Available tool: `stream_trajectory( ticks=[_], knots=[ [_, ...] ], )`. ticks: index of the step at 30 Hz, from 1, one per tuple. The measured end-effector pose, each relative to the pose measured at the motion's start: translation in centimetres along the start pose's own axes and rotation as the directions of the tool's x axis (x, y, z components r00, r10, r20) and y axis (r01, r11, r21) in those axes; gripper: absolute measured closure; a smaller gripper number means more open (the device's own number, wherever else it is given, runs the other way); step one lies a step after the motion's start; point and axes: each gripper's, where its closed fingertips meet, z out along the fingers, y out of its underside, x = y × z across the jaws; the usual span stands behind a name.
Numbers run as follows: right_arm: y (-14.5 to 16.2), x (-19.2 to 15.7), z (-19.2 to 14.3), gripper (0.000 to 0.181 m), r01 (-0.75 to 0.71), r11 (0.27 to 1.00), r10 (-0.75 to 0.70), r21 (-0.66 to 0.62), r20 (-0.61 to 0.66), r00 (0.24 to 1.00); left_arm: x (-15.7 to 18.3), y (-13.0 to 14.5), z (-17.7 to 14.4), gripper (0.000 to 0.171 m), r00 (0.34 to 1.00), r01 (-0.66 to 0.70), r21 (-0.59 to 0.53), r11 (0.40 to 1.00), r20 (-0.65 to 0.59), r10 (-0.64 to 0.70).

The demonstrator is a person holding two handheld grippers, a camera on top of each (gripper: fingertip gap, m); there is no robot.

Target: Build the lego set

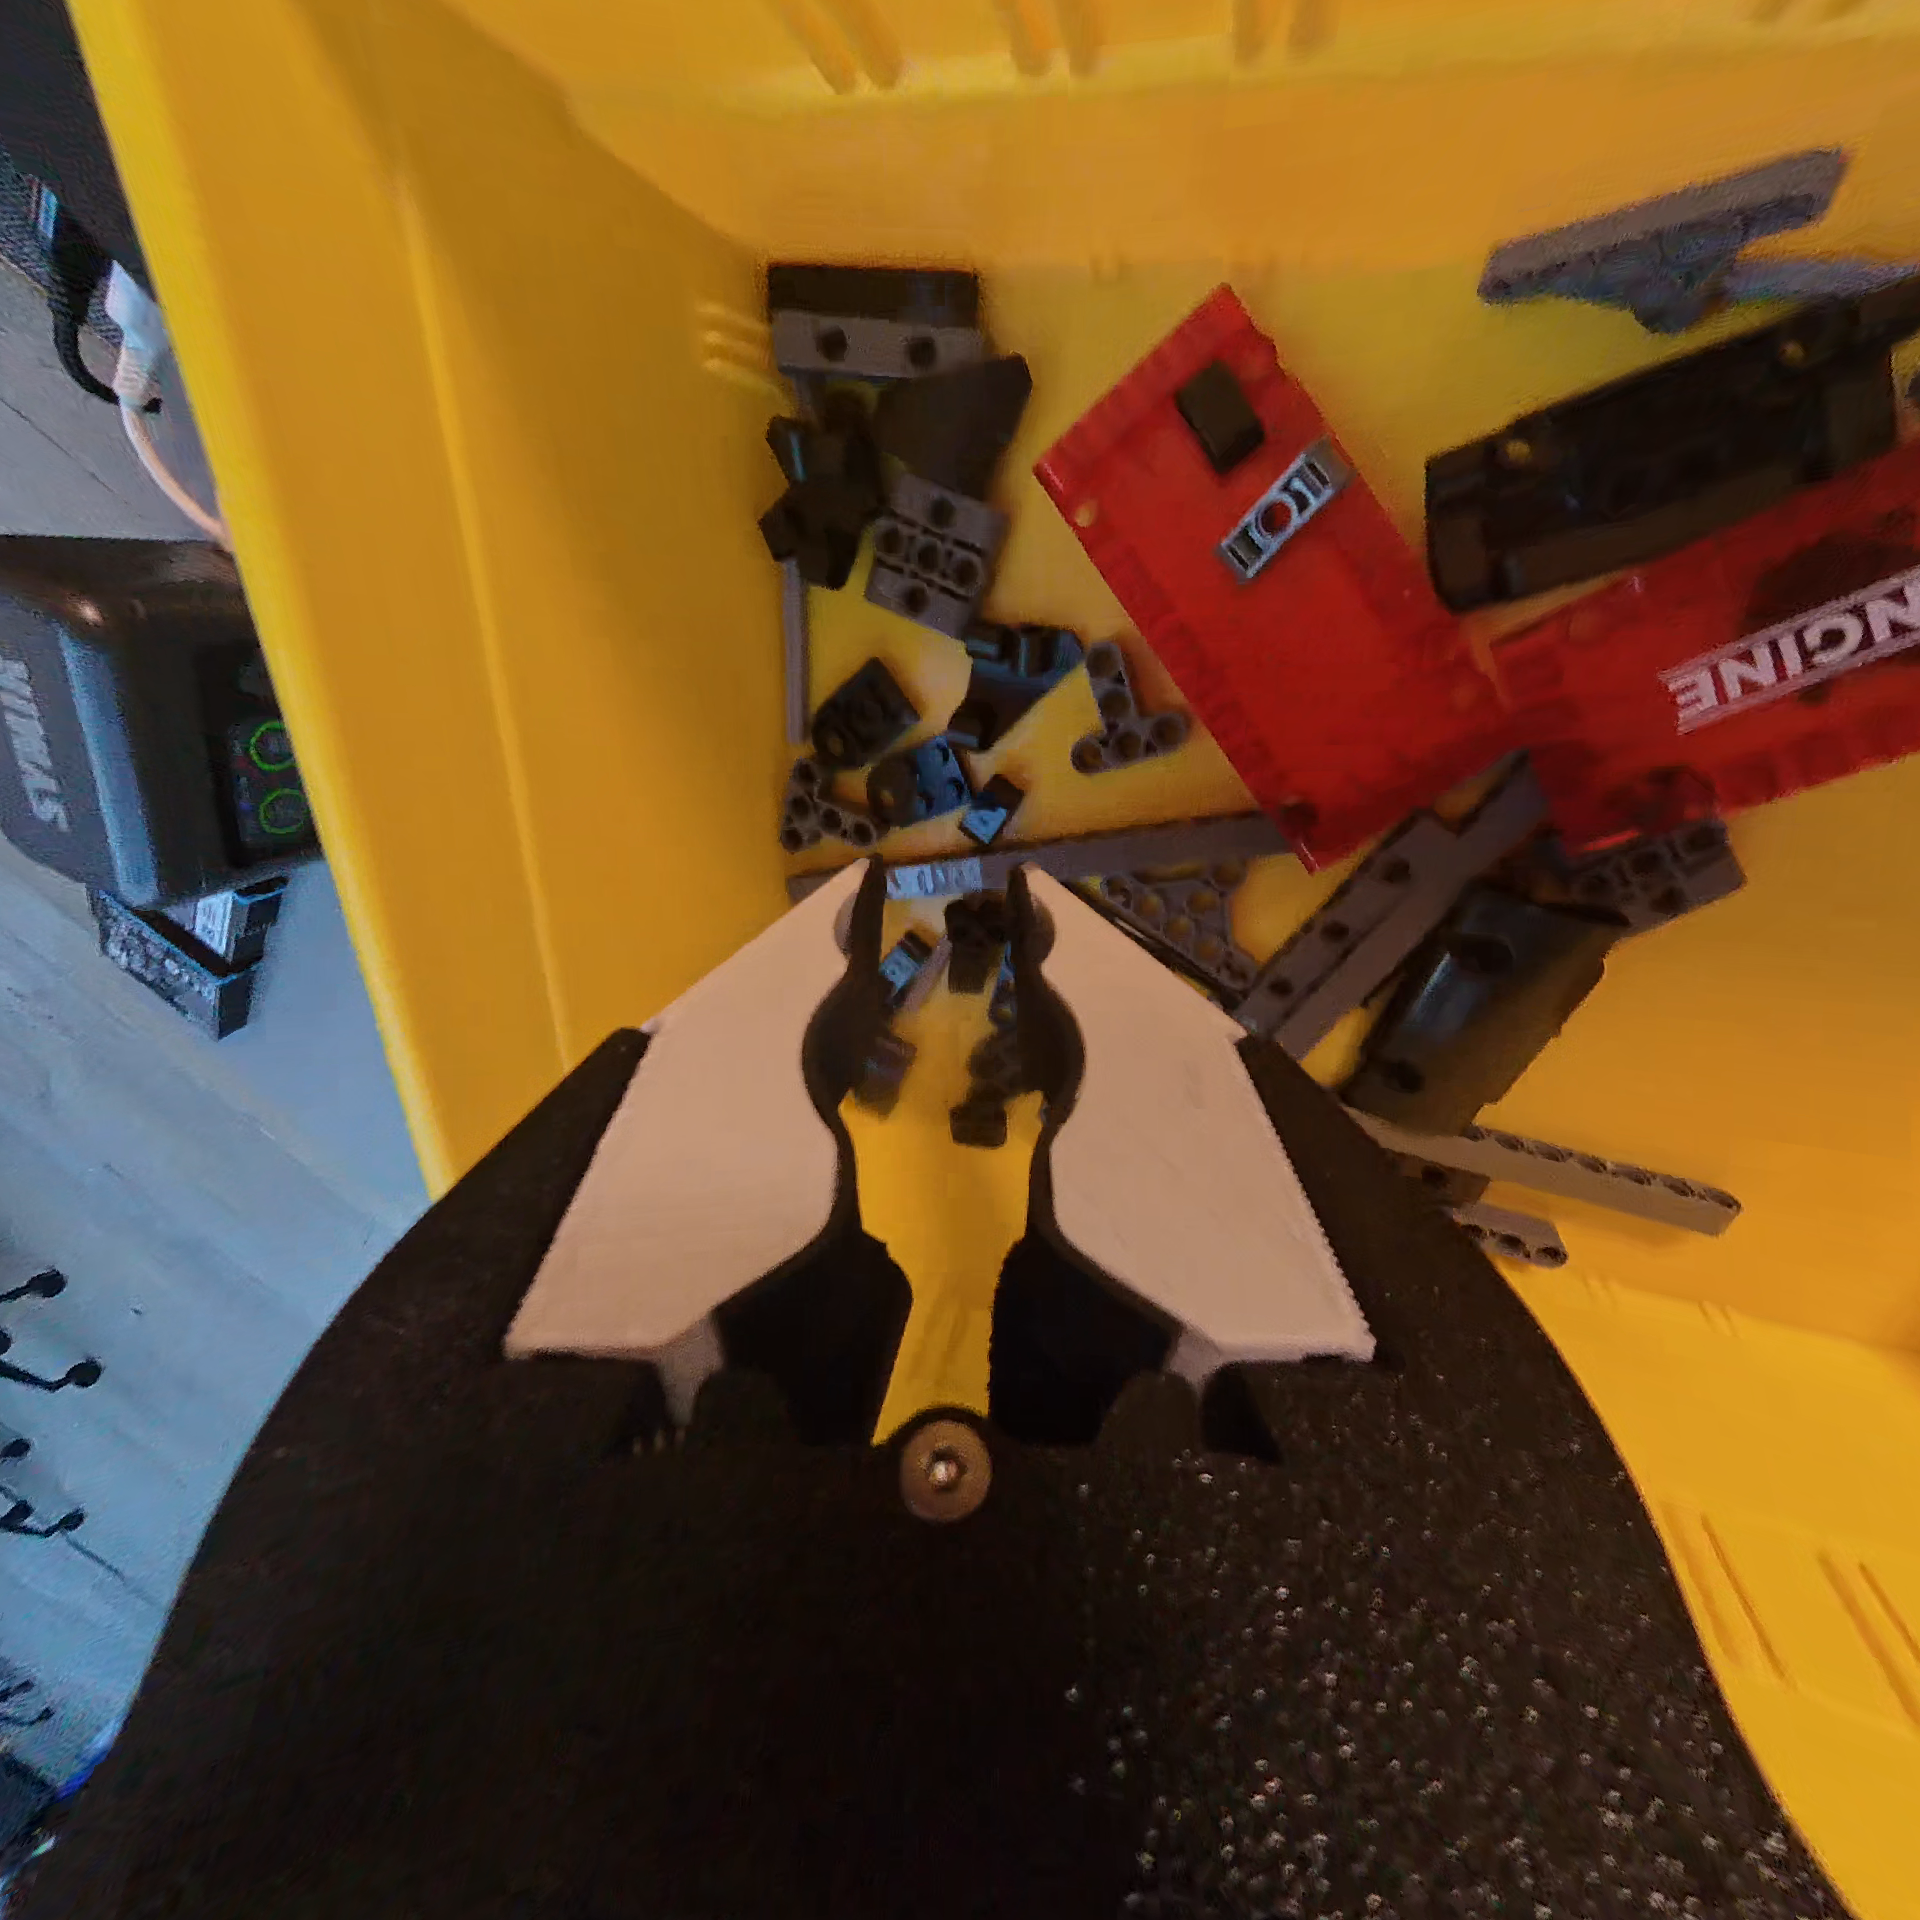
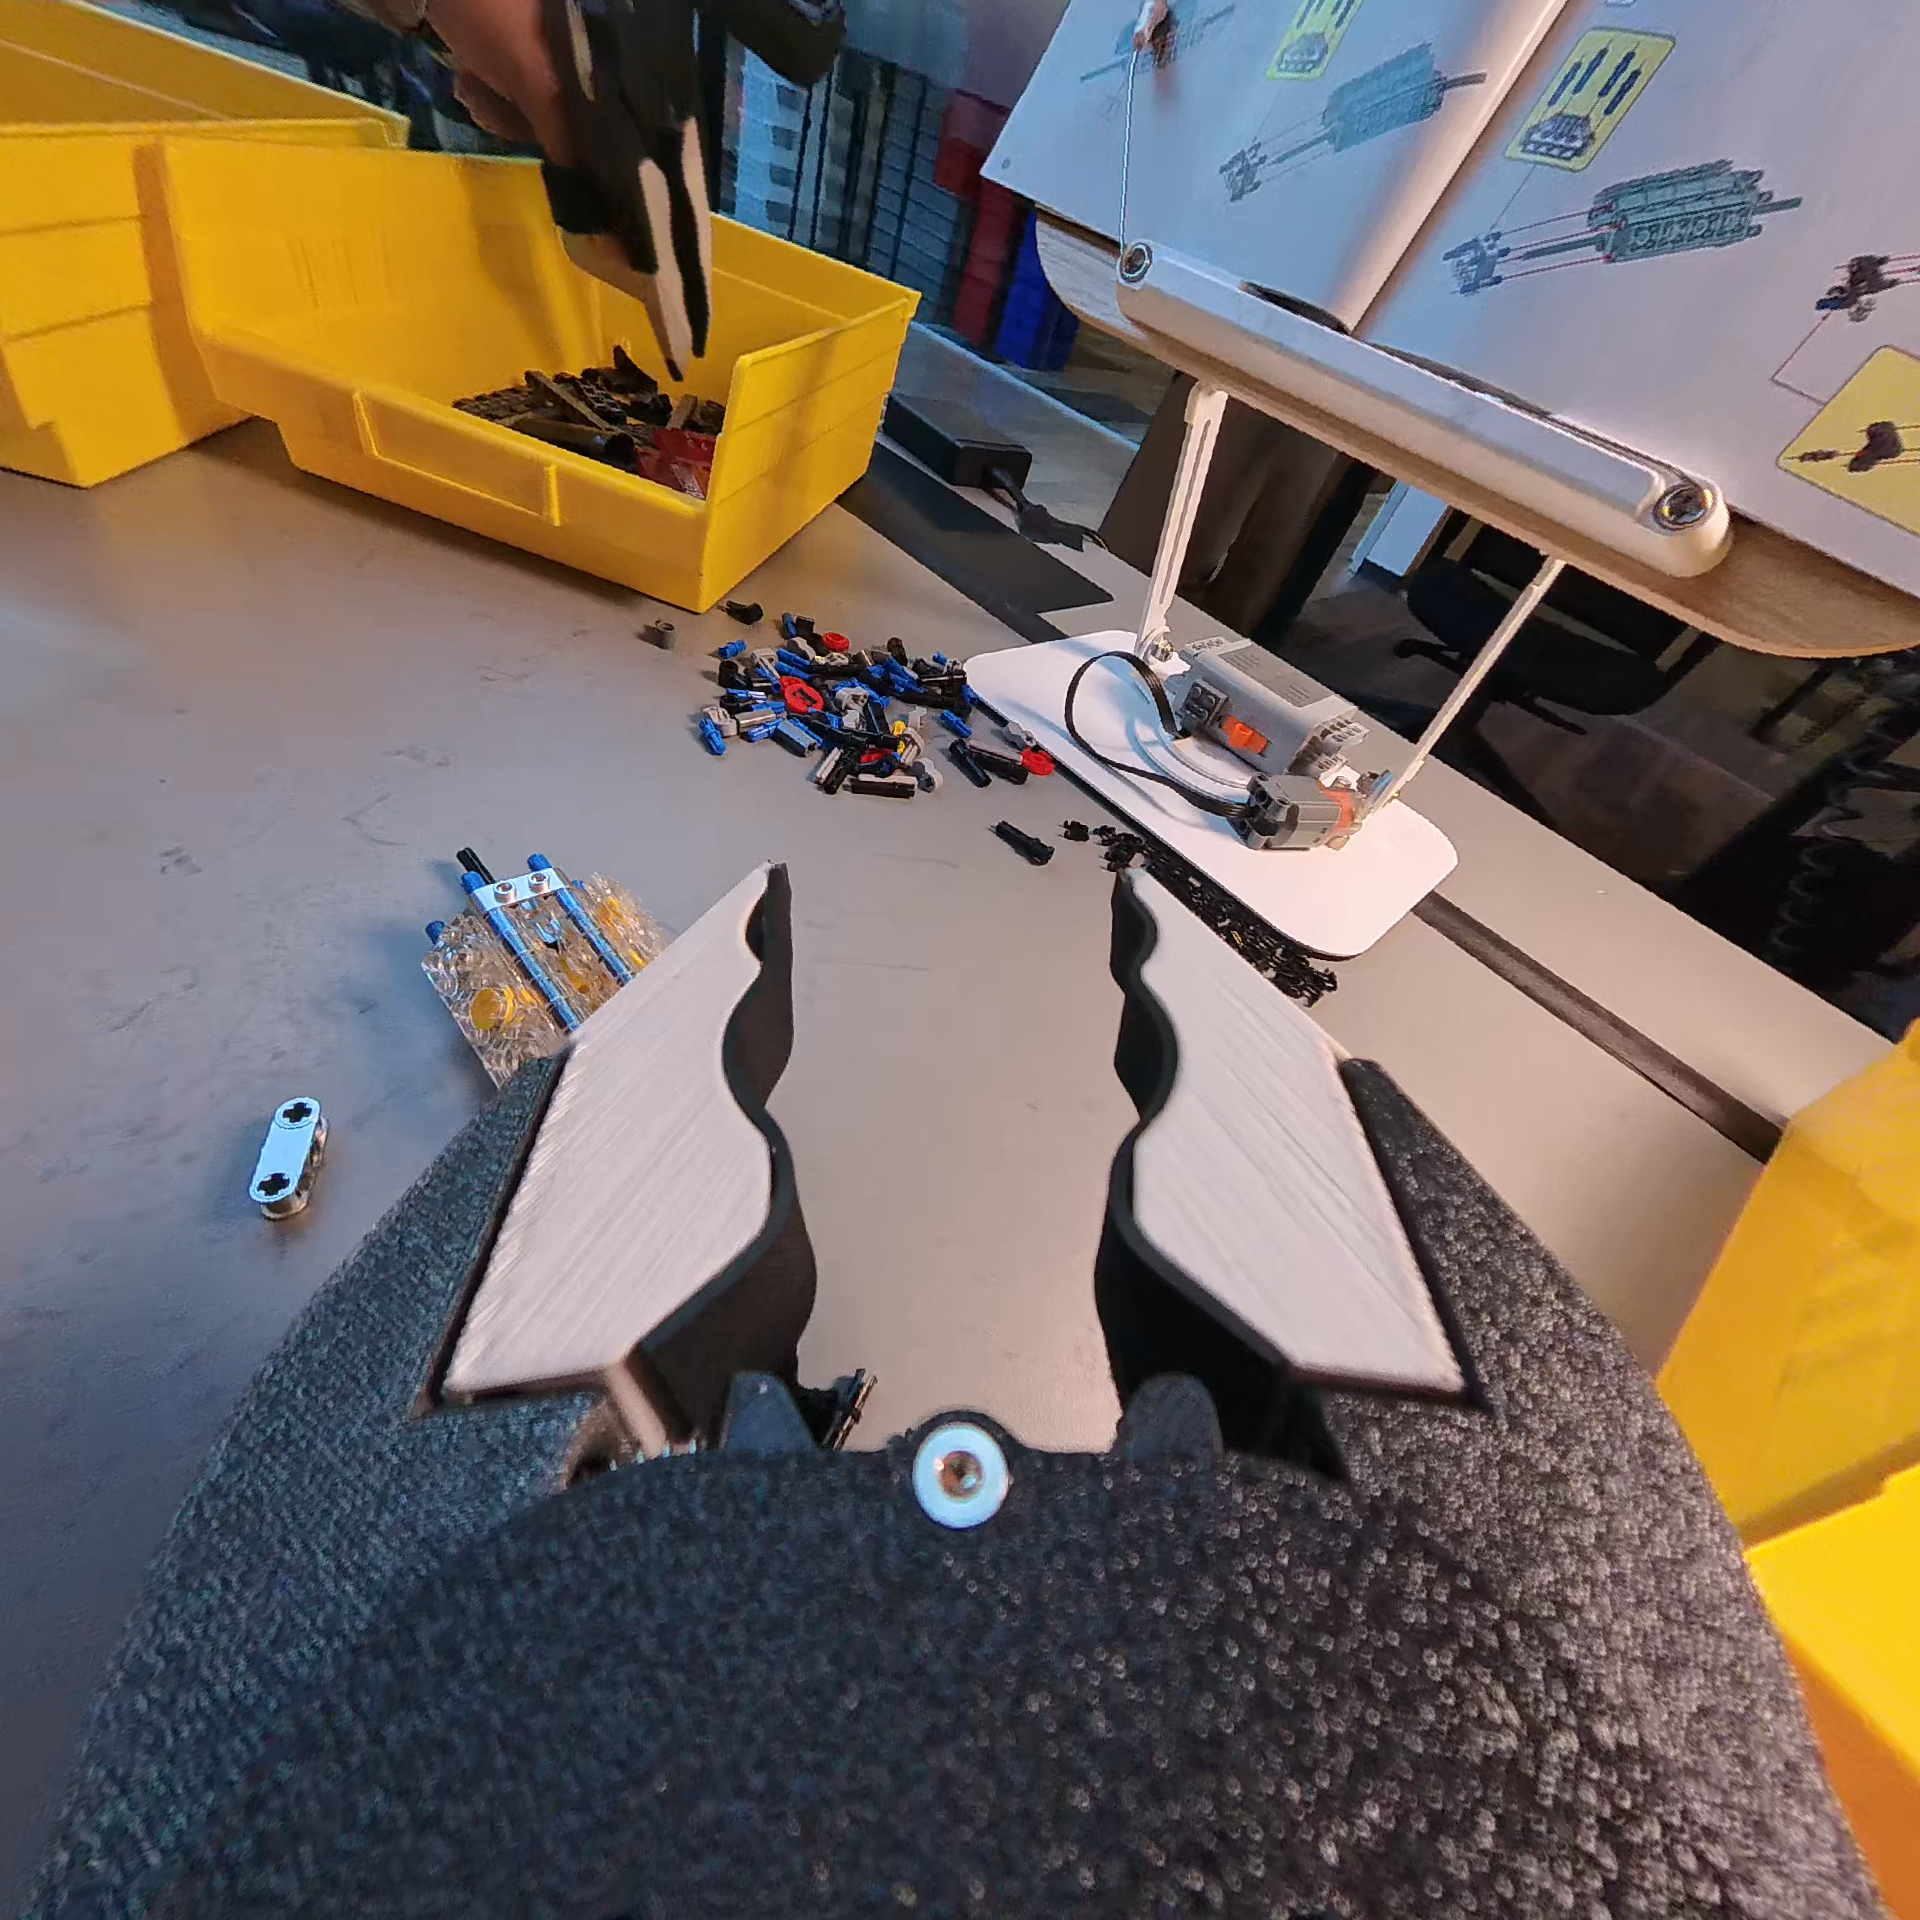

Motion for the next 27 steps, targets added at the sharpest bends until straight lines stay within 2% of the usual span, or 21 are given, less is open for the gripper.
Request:
stream_trajectory(
  ticks=[4, 9, 17, 24, 27],
  knots=[
    [-0.1, 0.2, -0.2, 0.121, -0.016, 1.000, 0.016, 0.011, 0.003, 1.000, 0.0, -1.4, 1.2, 0.147, 0.997, 0.038, 0.027, 0.999, -0.071, -0.036],
    [-0.2, 0.4, -0.3, 0.122, -0.031, 0.999, 0.031, 0.018, 0.007, 0.999, 2.5, -2.0, 1.4, 0.151, 0.976, 0.027, 0.031, 0.999, -0.215, -0.019],
    [-0.5, 0.0, 0.4, 0.122, -0.039, 0.999, 0.039, 0.016, 0.014, 0.999, 3.2, -2.6, 1.7, 0.151, 0.962, 0.056, 0.050, 0.997, -0.271, -0.040],
    [-0.8, -0.2, 1.5, 0.122, -0.042, 0.999, 0.042, 0.022, 0.016, 0.999, 4.2, -2.1, 2.0, 0.148, 0.922, 0.099, -0.029, 0.995, -0.373, -0.103],
    [-0.9, -0.5, 1.8, 0.122, -0.042, 0.999, 0.042, 0.024, 0.017, 0.999, 3.9, -2.3, 2.2, 0.150, 0.924, 0.103, -0.039, 0.994, -0.366, -0.110]
  ],
)
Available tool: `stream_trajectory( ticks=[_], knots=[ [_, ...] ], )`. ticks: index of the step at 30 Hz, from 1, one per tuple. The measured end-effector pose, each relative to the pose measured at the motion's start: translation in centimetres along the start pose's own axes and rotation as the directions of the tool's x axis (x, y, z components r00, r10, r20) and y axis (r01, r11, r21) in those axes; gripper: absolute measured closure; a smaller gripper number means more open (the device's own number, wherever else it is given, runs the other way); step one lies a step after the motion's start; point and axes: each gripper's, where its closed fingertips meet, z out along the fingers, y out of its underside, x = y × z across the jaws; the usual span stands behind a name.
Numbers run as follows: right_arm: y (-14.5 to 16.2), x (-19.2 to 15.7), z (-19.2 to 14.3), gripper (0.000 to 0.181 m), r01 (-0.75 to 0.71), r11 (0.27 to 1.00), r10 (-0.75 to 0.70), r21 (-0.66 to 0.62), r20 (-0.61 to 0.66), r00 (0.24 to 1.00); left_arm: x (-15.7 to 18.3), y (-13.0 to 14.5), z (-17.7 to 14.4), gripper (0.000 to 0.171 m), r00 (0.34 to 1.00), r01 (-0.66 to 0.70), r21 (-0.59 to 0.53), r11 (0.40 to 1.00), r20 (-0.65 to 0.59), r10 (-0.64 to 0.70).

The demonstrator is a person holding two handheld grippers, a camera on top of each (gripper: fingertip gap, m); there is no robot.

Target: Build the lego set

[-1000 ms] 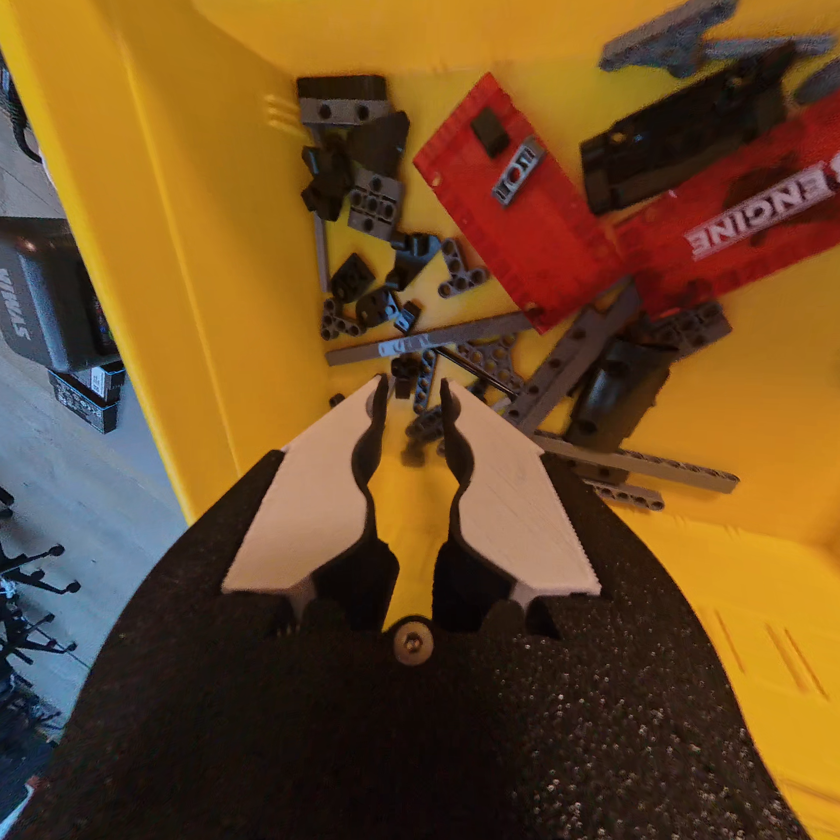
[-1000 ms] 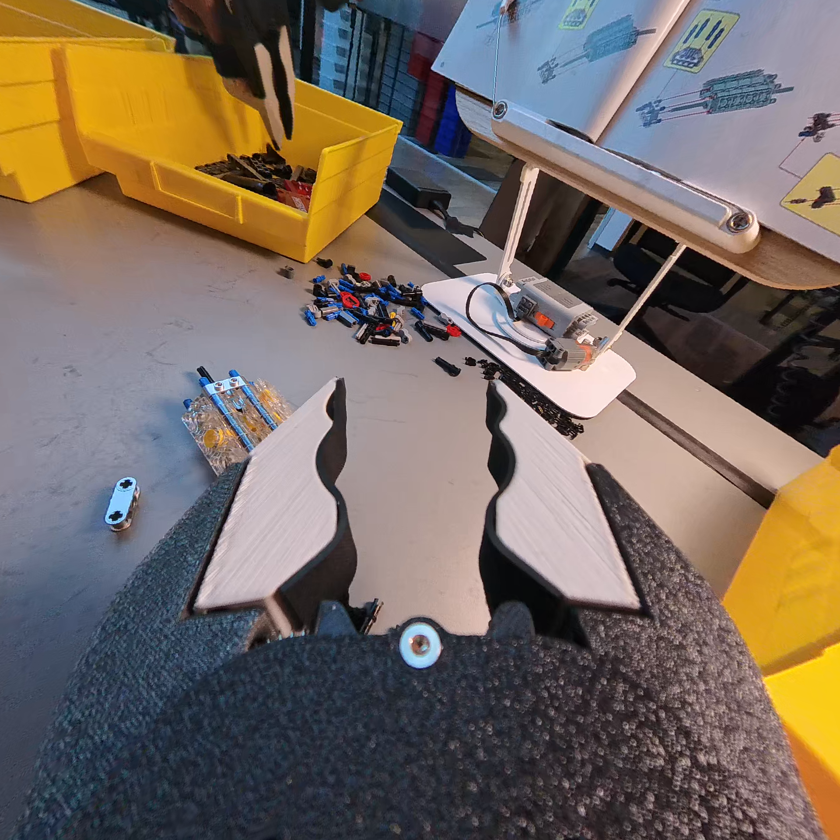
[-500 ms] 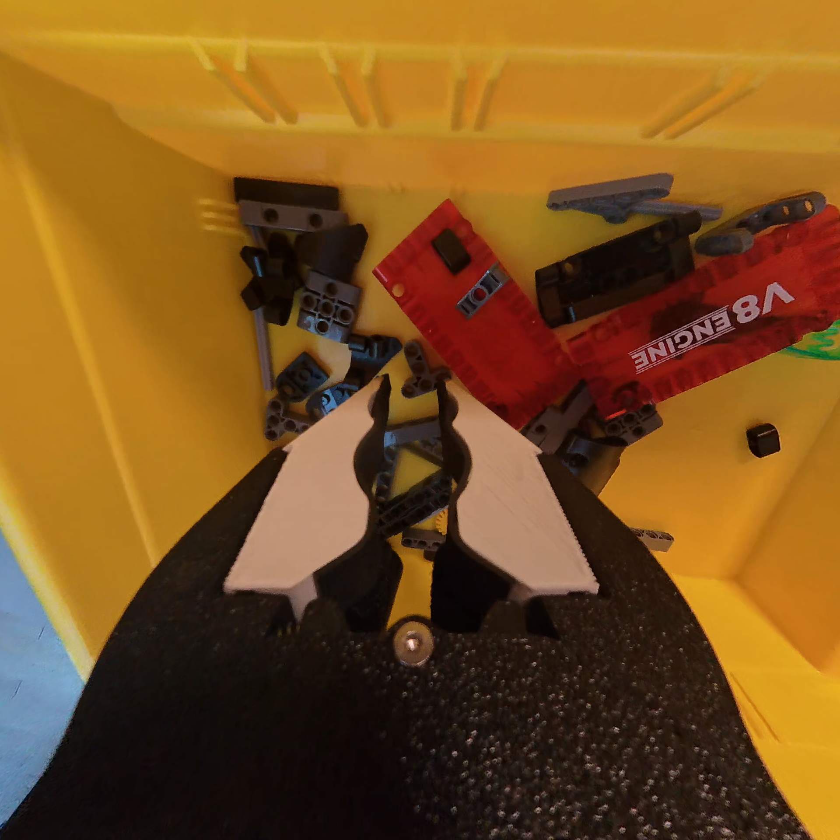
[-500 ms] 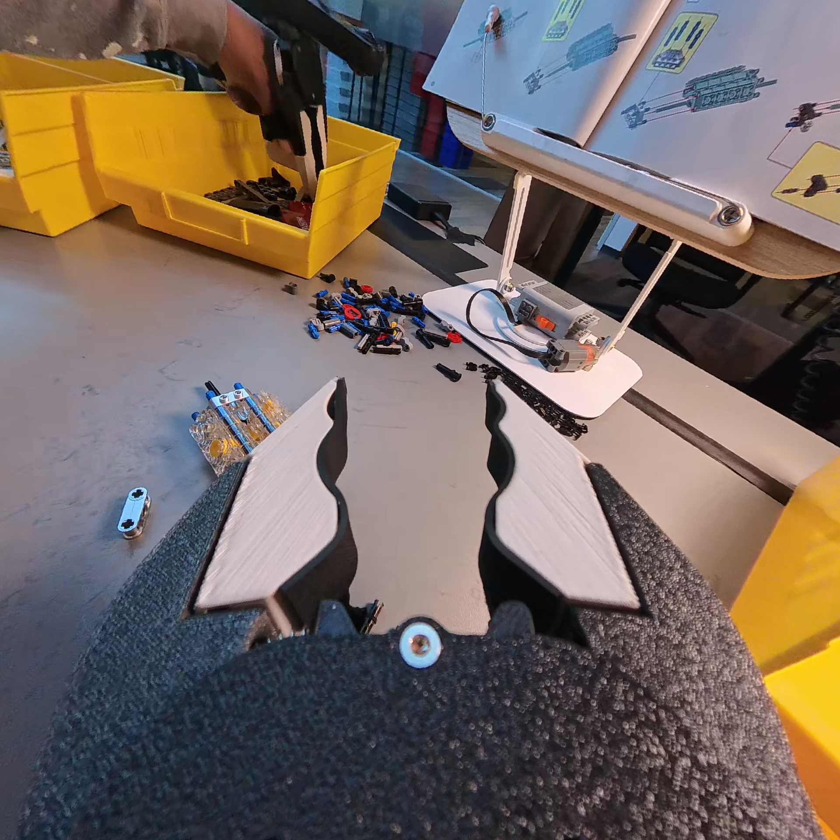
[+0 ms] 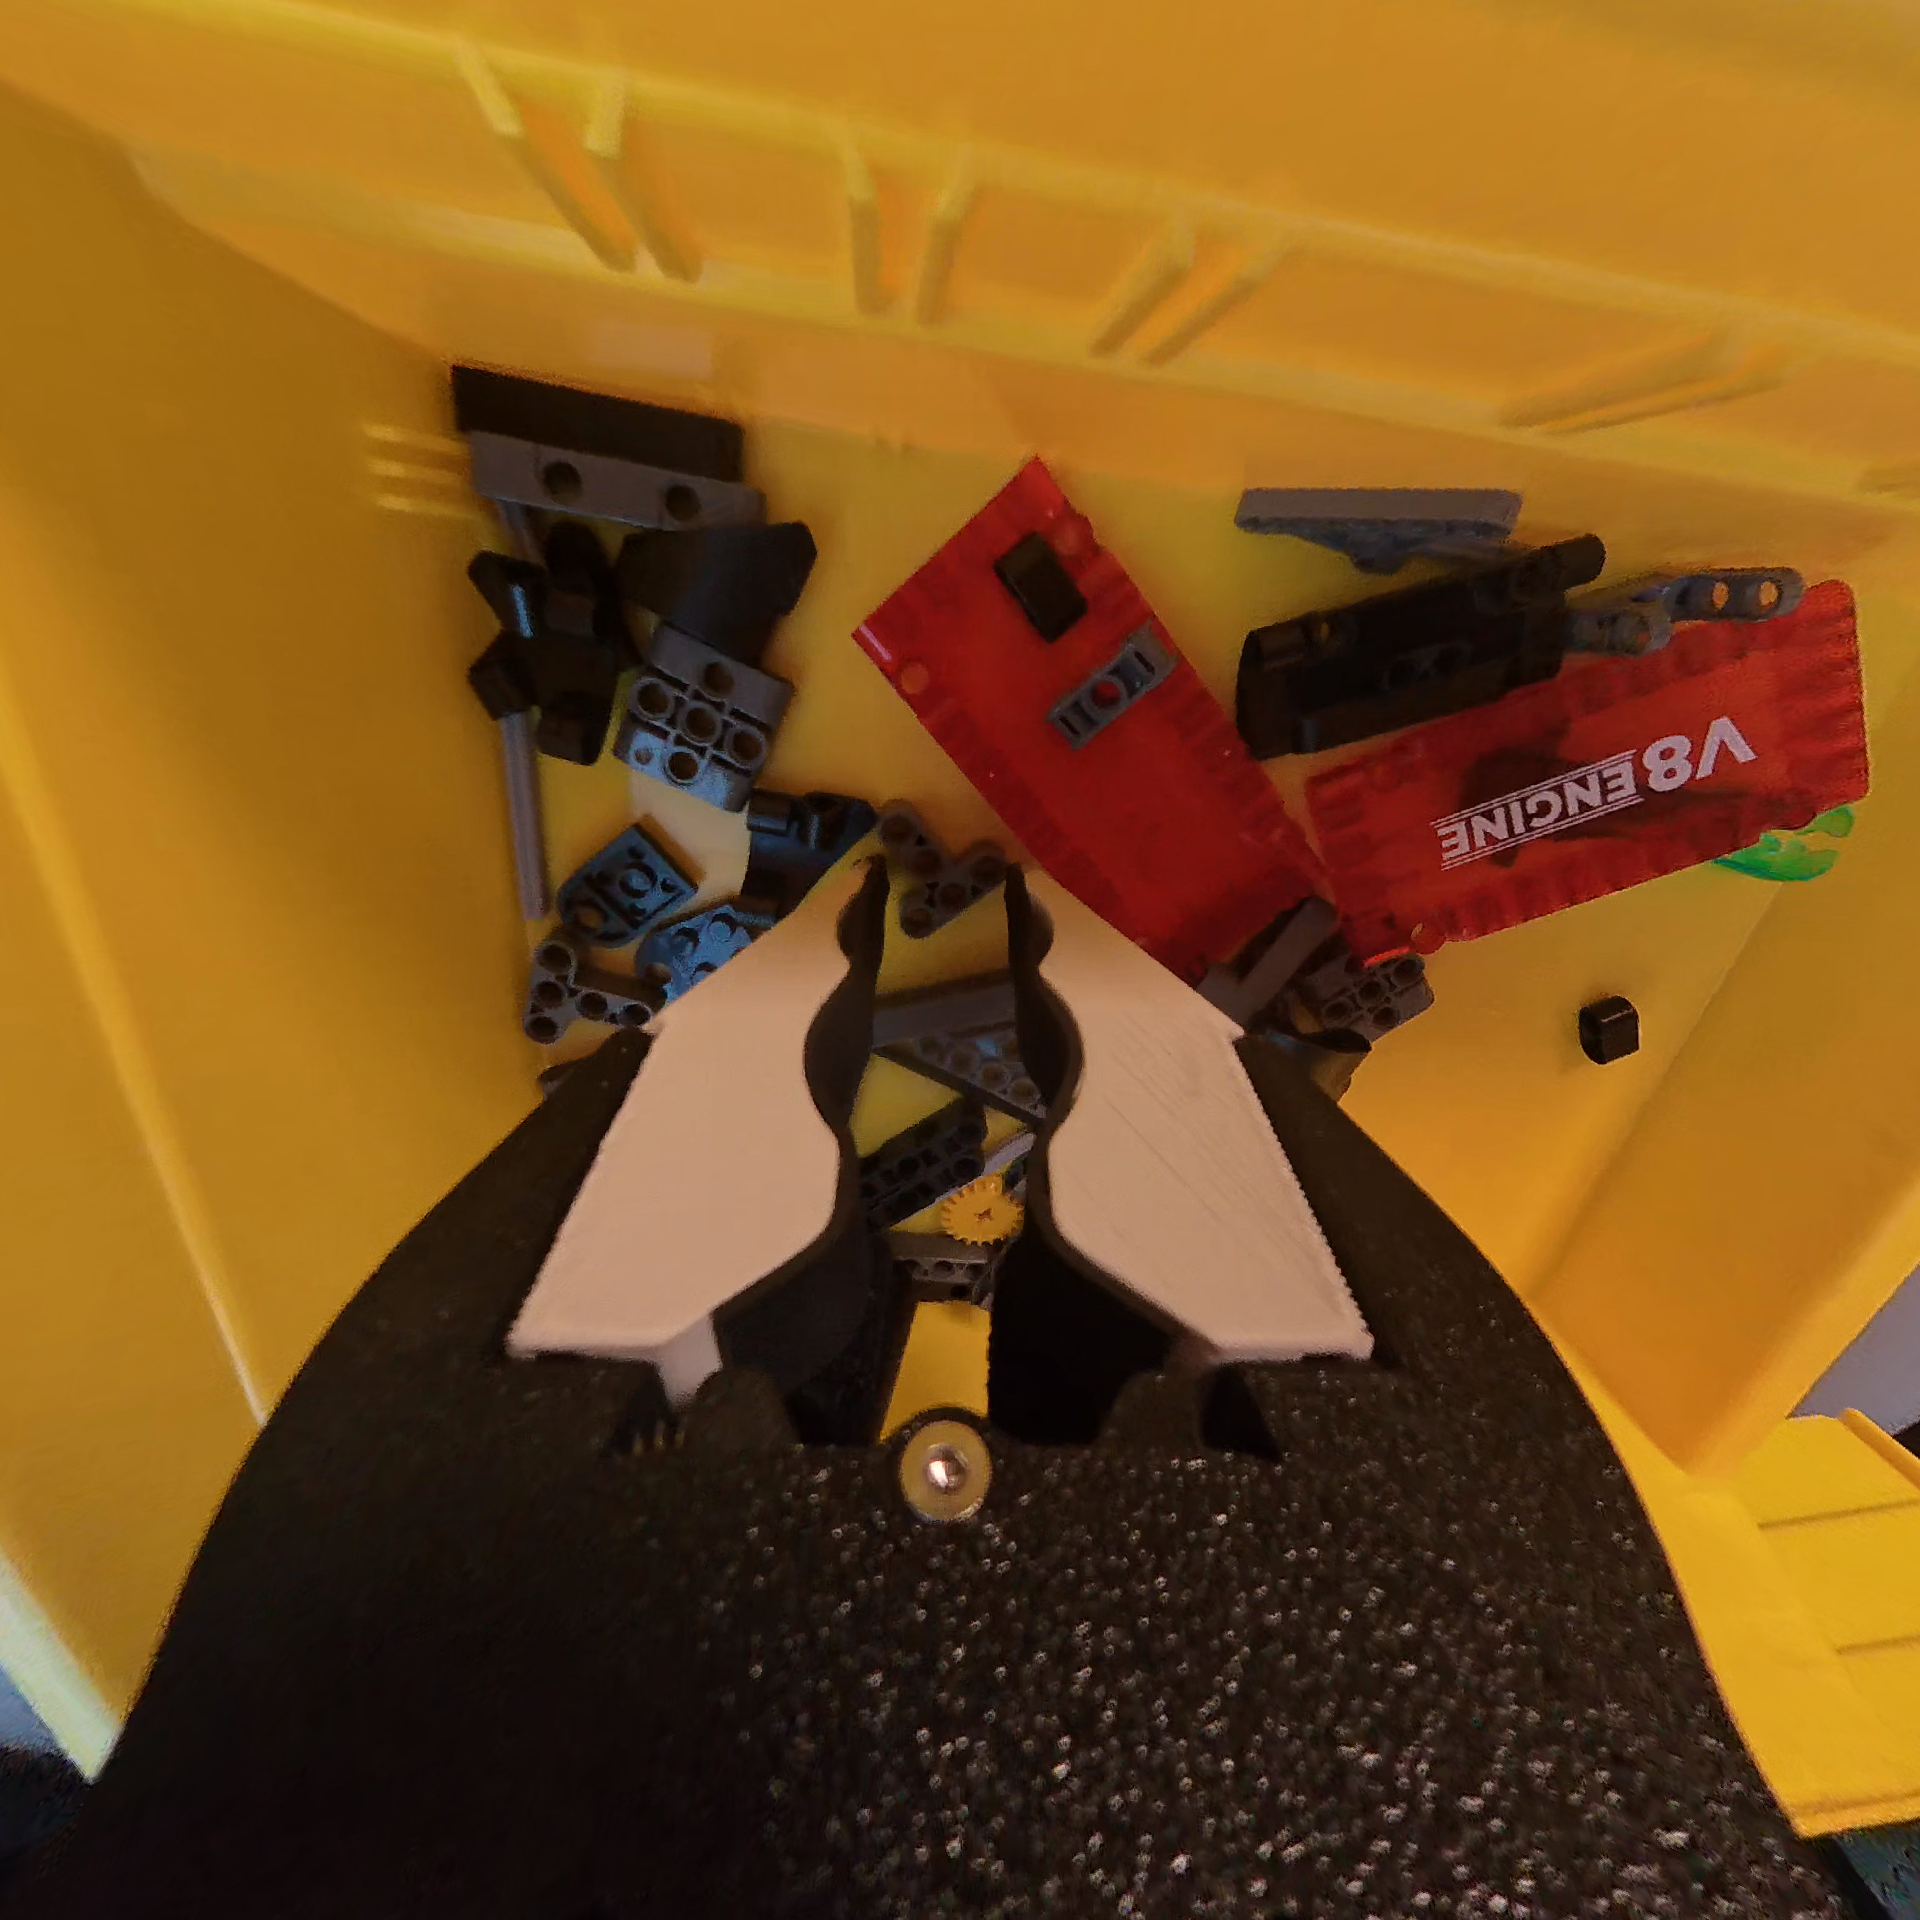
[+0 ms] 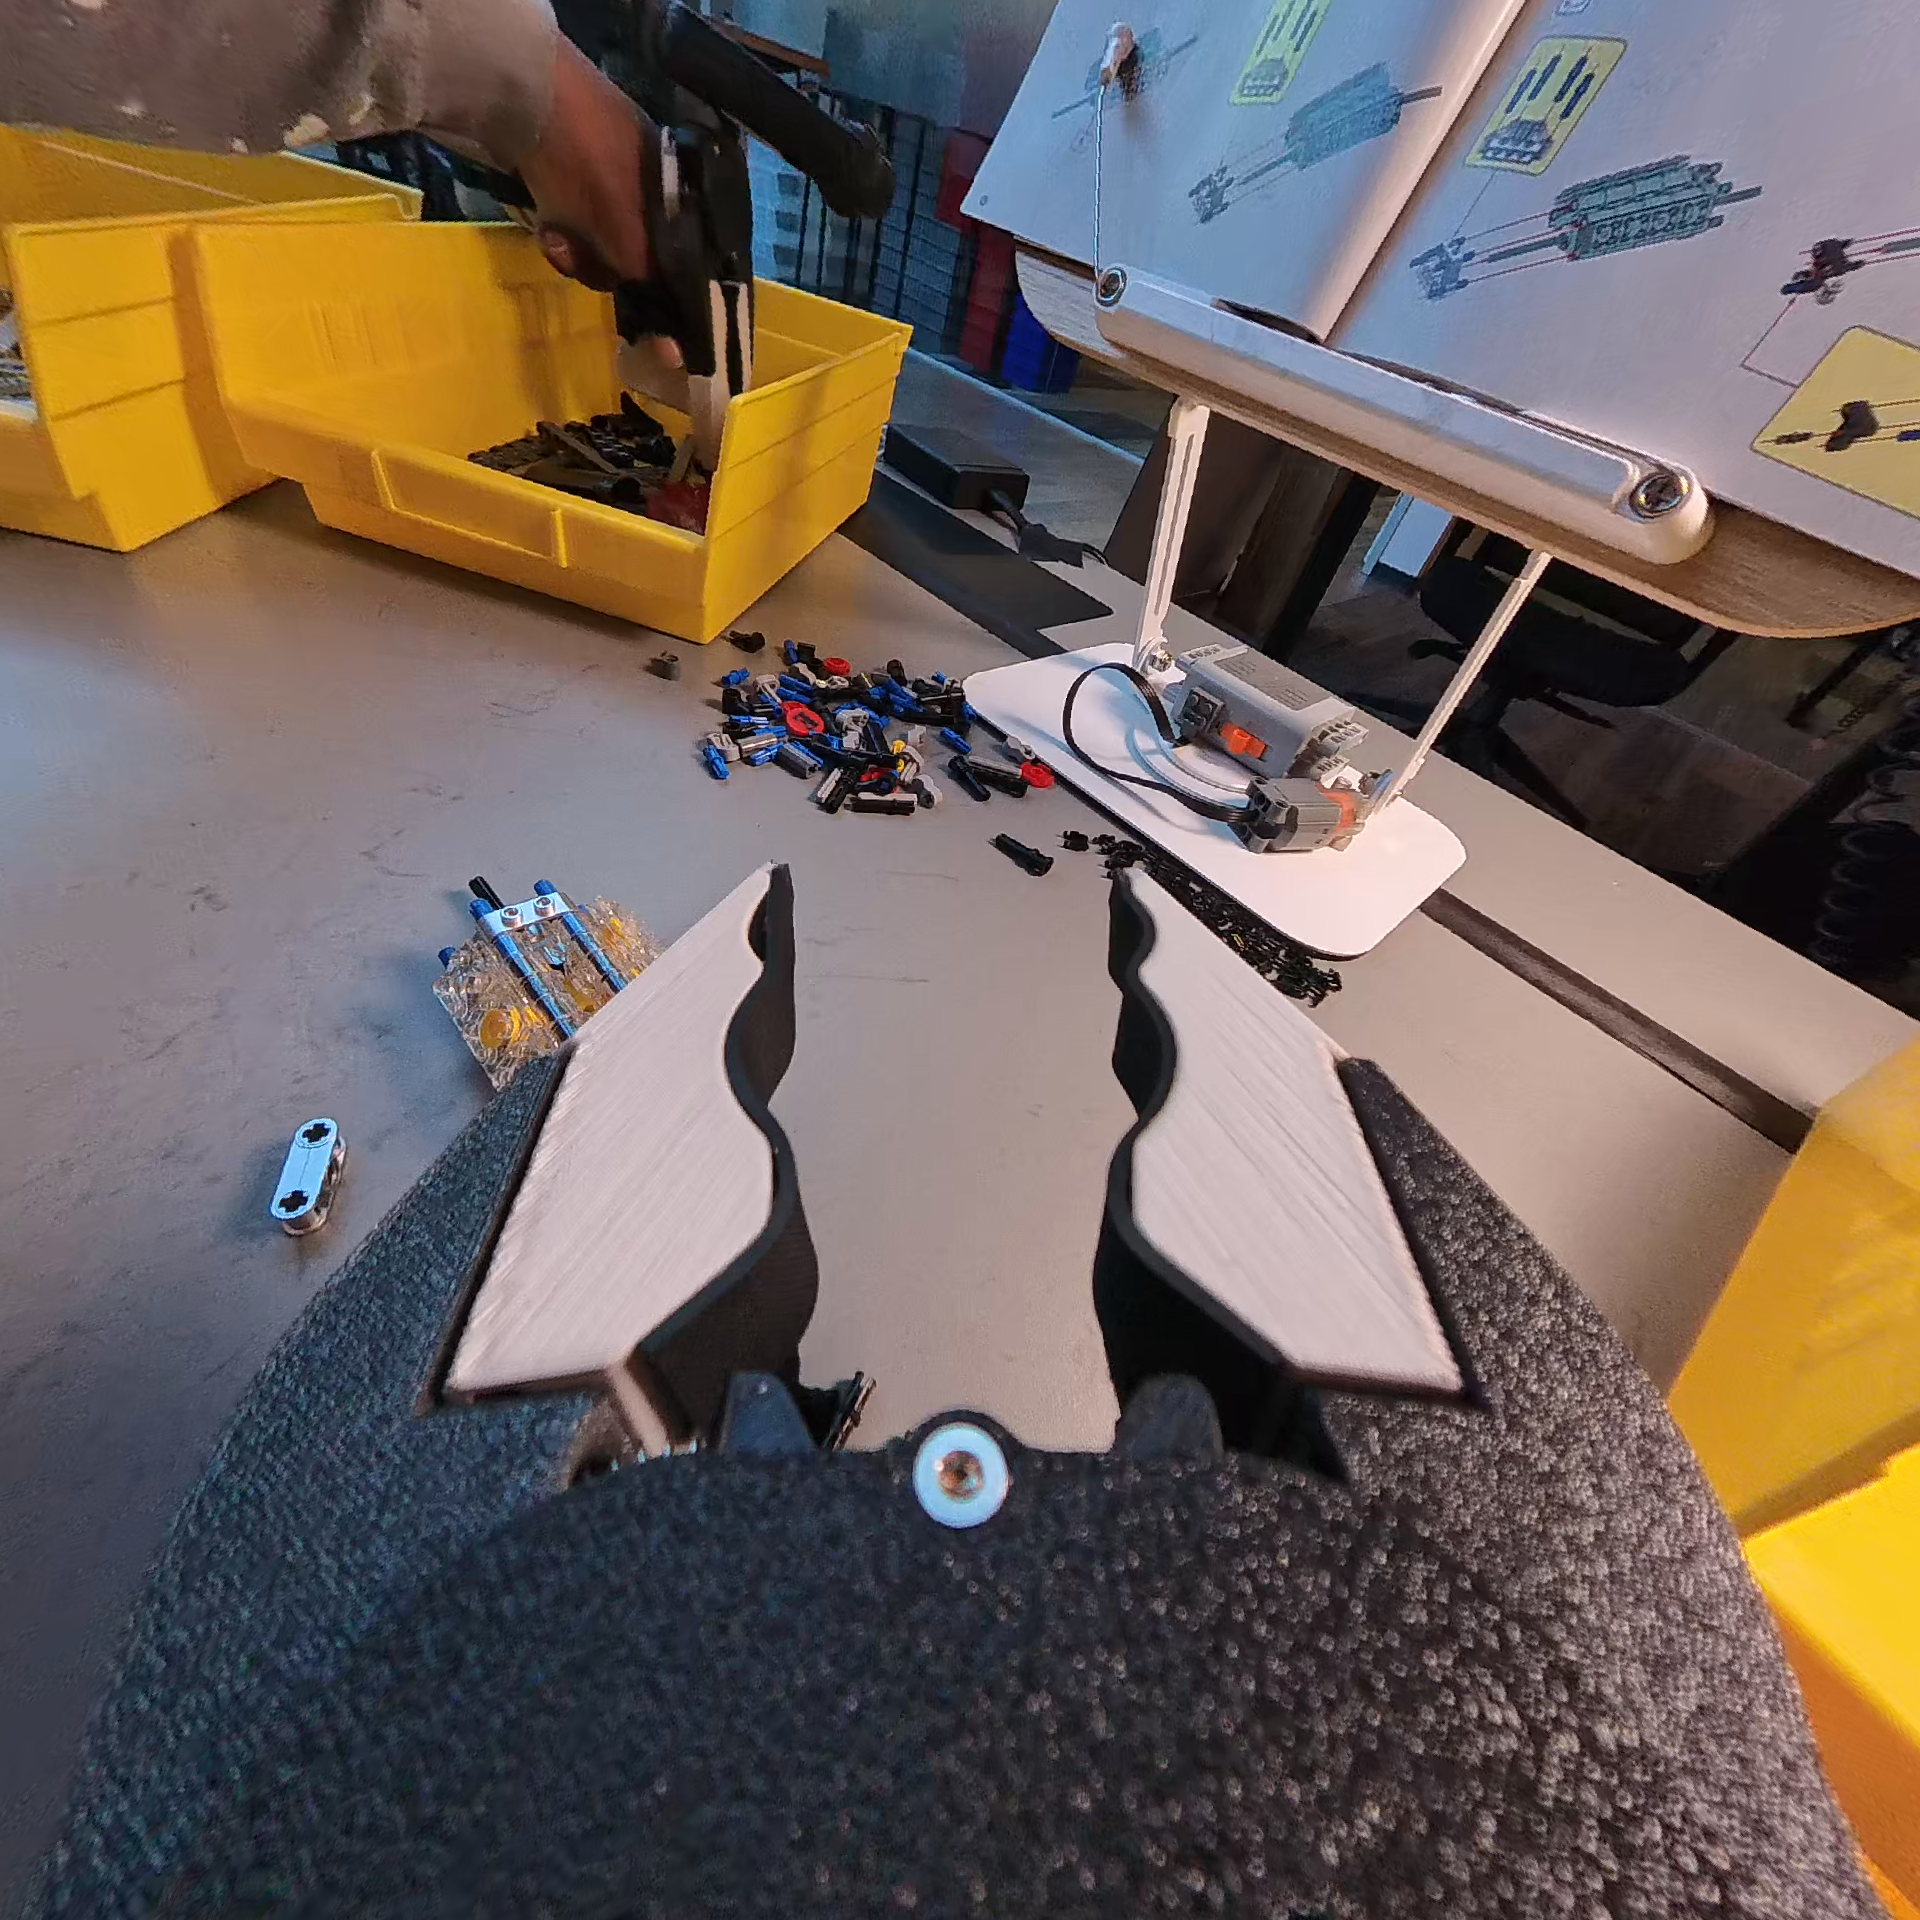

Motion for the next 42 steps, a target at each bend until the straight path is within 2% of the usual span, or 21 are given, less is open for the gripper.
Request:
stream_trajectory(
  ticks=[7, 9, 12, 14, 16, 18, 20, 22, 25, 26, 27, 29, 32, 34, 36, 39, 42],
  knots=[
    [-0.1, -0.1, 0.3, 0.122, -0.001, 1.000, 0.001, 0.002, 0.001, 1.000, -1.0, 0.9, -0.9, 0.154, 0.994, -0.035, -0.053, 0.998, 0.106, 0.040],
    [-0.2, -0.1, 0.2, 0.122, 0.000, 1.000, 0.000, 0.004, 0.000, 1.000, -1.2, 1.0, -2.8, 0.154, 0.989, -0.032, -0.011, 0.999, 0.146, 0.033],
    [-0.3, -0.2, -0.1, 0.122, 0.001, 1.000, -0.001, 0.007, -0.001, 1.000, -0.5, 0.3, -7.8, 0.154, 0.971, -0.057, 0.129, 0.990, 0.237, 0.025],
    [-0.3, -0.3, -0.1, 0.122, 0.002, 1.000, -0.002, 0.004, 0.001, 1.000, 1.5, -0.4, -12.0, 0.154, 0.955, -0.101, 0.243, 0.965, 0.295, 0.026],
    [-0.2, -0.4, -0.2, 0.122, 0.001, 1.000, -0.001, 0.004, 0.001, 1.000, 5.1, -0.9, -15.8, 0.154, 0.944, -0.161, 0.362, 0.918, 0.329, 0.036],
    [-0.3, -0.4, -0.4, 0.122, -0.008, 1.000, 0.008, 0.010, 0.004, 1.000, 10.1, -1.3, -18.5, 0.154, 0.945, -0.209, 0.488, 0.847, 0.324, 0.046],
    [-0.3, -0.4, -0.6, 0.122, -0.016, 1.000, 0.016, 0.017, 0.005, 1.000, 16.5, -1.6, -19.6, 0.154, 0.961, -0.235, 0.623, 0.746, 0.263, 0.082],
    [-0.5, -0.4, -1.0, 0.122, -0.022, 0.999, 0.022, 0.024, 0.008, 1.000, 23.1, -1.9, -19.1, 0.154, 0.977, -0.213, 0.751, 0.624, 0.163, 0.138],
    [-0.7, -0.7, -1.1, 0.121, -0.019, 0.999, 0.019, 0.033, 0.019, 1.000, 31.1, -2.4, -14.5, 0.154, 0.971, -0.129, 0.862, 0.490, 0.010, 0.238],
    [-0.9, -0.9, -1.1, 0.121, -0.014, 0.999, 0.013, 0.037, 0.023, 1.000, 33.3, -2.8, -12.3, 0.154, 0.959, -0.089, 0.878, 0.471, -0.053, 0.280],
    [-1.0, -1.1, -1.1, 0.121, -0.007, 0.999, 0.006, 0.041, 0.026, 1.000, 35.1, -3.3, -10.0, 0.154, 0.945, -0.050, 0.878, 0.475, -0.112, 0.306],
    [-1.1, -1.4, -1.0, 0.121, 0.010, 0.999, -0.011, 0.042, 0.028, 1.000, 37.4, -4.8, -5.7, 0.154, 0.937, -0.025, 0.867, 0.498, -0.153, 0.313],
    [-1.4, -1.8, -1.2, 0.122, 0.012, 0.998, -0.013, 0.057, 0.029, 0.999, 40.0, -6.1, -1.6, 0.154, 0.935, -0.120, 0.838, 0.532, -0.084, 0.345],
    [-1.8, -2.0, -1.4, 0.122, 0.000, 0.997, -0.003, 0.072, 0.037, 0.999, 40.8, -6.4, -0.5, 0.154, 0.933, -0.210, 0.828, 0.520, 0.010, 0.360],
    [-2.2, -2.4, -1.5, 0.123, -0.012, 0.996, 0.007, 0.086, 0.059, 0.998, 40.1, -6.5, 0.1, 0.154, 0.939, -0.279, 0.824, 0.494, 0.126, 0.319],
    [-2.4, -3.8, -1.4, 0.126, -0.062, 0.994, 0.048, 0.090, 0.148, 0.988, 39.5, -6.4, -0.8, 0.154, 0.939, -0.309, 0.848, 0.431, 0.198, 0.283],
    [-4.1, -5.6, -1.5, 0.126, -0.237, 0.964, 0.191, 0.121, 0.305, 0.933, 38.1, -6.3, -2.6, 0.154, 0.901, -0.432, 0.832, 0.349, 0.376, 0.218]
  ],
)
